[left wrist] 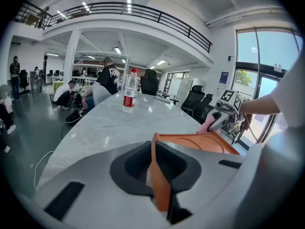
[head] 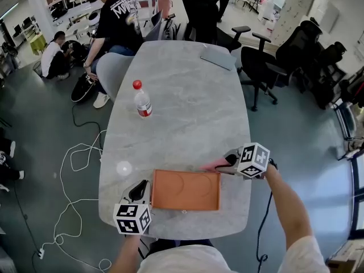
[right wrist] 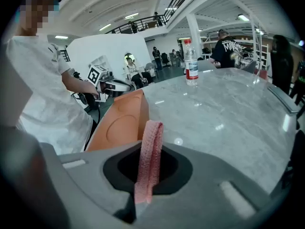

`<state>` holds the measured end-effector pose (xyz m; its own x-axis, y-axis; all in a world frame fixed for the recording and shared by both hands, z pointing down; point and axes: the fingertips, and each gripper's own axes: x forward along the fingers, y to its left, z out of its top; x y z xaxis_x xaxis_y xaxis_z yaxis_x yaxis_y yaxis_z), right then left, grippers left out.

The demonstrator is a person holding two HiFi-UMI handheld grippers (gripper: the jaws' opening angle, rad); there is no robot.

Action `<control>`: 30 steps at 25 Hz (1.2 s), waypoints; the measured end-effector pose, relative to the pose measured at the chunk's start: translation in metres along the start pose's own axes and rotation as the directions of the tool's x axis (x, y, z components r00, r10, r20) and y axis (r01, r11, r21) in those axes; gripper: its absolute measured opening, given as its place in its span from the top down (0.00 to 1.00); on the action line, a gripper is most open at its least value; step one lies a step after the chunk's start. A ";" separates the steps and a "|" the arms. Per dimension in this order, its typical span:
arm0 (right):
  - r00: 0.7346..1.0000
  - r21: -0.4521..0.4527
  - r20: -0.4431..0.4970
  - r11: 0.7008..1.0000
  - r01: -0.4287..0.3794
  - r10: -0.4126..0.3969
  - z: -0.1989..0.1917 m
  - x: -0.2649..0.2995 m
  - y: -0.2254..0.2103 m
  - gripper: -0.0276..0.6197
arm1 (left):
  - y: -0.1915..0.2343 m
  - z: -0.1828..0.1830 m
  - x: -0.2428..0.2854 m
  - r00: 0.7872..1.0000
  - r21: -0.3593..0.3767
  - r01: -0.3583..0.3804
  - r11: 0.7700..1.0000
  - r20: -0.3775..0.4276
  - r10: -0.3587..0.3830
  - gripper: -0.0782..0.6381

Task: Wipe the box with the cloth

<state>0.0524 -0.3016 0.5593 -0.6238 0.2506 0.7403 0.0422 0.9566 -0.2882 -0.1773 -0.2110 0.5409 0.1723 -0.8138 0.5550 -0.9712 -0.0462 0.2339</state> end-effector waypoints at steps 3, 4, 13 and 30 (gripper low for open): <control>1.000 0.017 -0.001 1.000 0.016 -0.016 -0.006 -0.007 0.003 0.94 | -0.001 0.000 -0.002 1.000 0.004 0.008 1.000 0.003 -0.008 0.85; 1.000 0.020 -0.005 1.000 0.020 -0.020 -0.008 -0.008 0.004 0.94 | 0.000 0.000 -0.002 1.000 0.004 0.009 1.000 0.004 -0.009 0.85; 0.995 -0.012 -0.036 0.996 0.089 -0.089 0.002 -0.025 0.007 0.94 | 0.004 -0.005 -0.009 1.000 -0.012 0.020 1.000 0.020 -0.019 0.85; 0.996 -0.290 0.007 0.953 0.085 -0.087 0.185 0.080 0.029 0.94 | 0.038 -0.011 -0.048 0.997 -0.068 -0.019 0.997 0.079 0.024 0.85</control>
<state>-0.1406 -0.2811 0.4977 -0.6309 0.1653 0.7581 0.2136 0.9763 -0.0351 -0.2210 -0.1669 0.5322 0.1351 -0.8578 0.4959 -0.9607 0.0090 0.2773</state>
